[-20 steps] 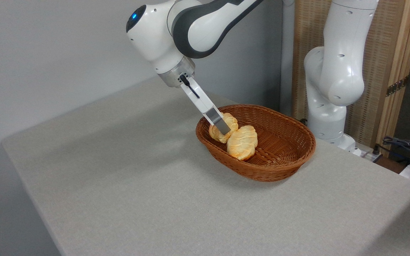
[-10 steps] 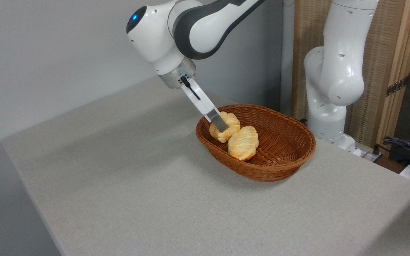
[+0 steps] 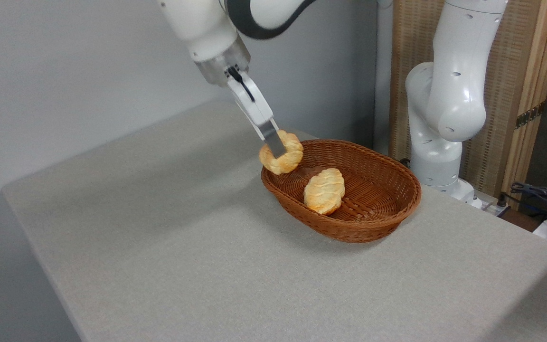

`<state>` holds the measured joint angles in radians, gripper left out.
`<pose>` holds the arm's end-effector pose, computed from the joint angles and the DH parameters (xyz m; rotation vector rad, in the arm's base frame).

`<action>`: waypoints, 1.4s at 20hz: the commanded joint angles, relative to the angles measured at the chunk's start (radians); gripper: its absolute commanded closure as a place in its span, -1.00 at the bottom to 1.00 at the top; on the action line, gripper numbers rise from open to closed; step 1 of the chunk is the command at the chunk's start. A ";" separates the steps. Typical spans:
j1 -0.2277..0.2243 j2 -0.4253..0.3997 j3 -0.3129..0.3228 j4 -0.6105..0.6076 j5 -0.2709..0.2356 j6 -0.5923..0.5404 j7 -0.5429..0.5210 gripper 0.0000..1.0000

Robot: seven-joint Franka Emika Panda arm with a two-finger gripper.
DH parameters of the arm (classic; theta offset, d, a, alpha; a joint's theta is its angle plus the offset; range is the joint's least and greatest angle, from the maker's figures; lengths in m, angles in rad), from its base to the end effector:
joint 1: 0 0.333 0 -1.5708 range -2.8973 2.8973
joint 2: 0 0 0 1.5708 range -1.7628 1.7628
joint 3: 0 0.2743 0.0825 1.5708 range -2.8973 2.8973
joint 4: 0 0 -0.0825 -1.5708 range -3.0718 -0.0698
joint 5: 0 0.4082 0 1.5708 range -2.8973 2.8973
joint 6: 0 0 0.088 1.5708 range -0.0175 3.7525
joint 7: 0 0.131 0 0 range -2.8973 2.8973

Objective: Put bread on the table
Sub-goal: 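Lift the gripped bread roll out of the basket and carry it beside, then lower the bread roll onto the table beside the basket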

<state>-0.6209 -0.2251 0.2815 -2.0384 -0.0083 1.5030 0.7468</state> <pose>0.4535 -0.1574 0.4450 2.5360 -1.5586 -0.4483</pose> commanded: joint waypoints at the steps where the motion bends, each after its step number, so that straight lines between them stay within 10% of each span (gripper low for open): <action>1: 0.000 0.027 0.053 0.061 0.005 0.119 0.025 0.53; 6: 0.000 0.095 0.076 0.067 0.002 0.328 0.022 0.18; 8: 0.000 0.122 0.076 0.067 0.002 0.351 0.017 -0.86; 9: -0.002 0.141 0.074 0.067 0.002 0.356 0.017 -0.99; 28: -0.007 0.228 0.071 0.078 0.004 0.393 0.017 -1.00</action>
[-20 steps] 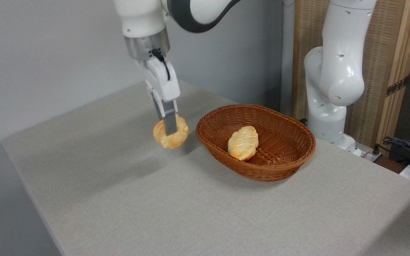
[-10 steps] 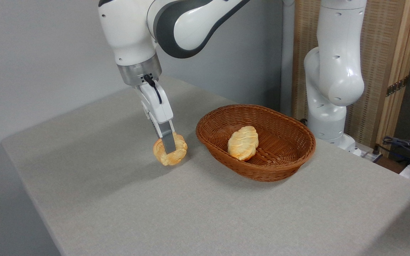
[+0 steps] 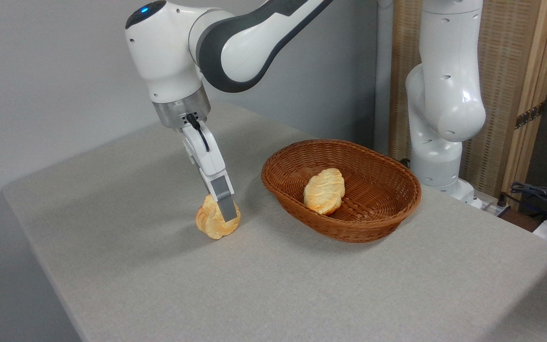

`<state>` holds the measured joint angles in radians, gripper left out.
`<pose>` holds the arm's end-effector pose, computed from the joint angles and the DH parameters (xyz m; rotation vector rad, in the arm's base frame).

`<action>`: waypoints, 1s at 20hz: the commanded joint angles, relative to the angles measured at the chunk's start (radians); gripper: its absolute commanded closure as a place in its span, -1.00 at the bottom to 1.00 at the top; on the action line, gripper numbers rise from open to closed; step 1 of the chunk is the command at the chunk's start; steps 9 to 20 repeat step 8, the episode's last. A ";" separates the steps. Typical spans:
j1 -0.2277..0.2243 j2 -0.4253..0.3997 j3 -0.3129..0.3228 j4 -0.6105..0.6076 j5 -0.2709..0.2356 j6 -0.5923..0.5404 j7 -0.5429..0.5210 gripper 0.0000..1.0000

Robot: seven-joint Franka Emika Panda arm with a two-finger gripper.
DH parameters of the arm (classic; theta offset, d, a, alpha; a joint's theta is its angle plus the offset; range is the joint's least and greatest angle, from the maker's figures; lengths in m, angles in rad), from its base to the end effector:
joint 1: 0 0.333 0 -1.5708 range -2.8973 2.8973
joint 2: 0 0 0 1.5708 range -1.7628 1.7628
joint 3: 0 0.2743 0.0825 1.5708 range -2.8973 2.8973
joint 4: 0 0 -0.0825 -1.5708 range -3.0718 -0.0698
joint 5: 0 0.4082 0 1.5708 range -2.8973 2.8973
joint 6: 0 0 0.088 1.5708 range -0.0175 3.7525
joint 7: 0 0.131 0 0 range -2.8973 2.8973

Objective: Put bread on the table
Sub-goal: 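Lower the bread roll onto the table beside the basket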

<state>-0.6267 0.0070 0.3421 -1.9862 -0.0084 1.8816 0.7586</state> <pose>0.5405 -0.1591 0.3749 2.6952 -1.5433 -0.1660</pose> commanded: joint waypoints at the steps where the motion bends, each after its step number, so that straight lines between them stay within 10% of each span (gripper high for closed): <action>1: 0.005 -0.005 0.015 0.071 0.004 0.004 -0.002 -1.00; 7: 0.036 -0.013 0.014 0.202 0.008 -0.168 -0.106 -1.00; 20: 0.038 -0.013 0.017 0.202 0.007 -0.167 -0.110 -1.00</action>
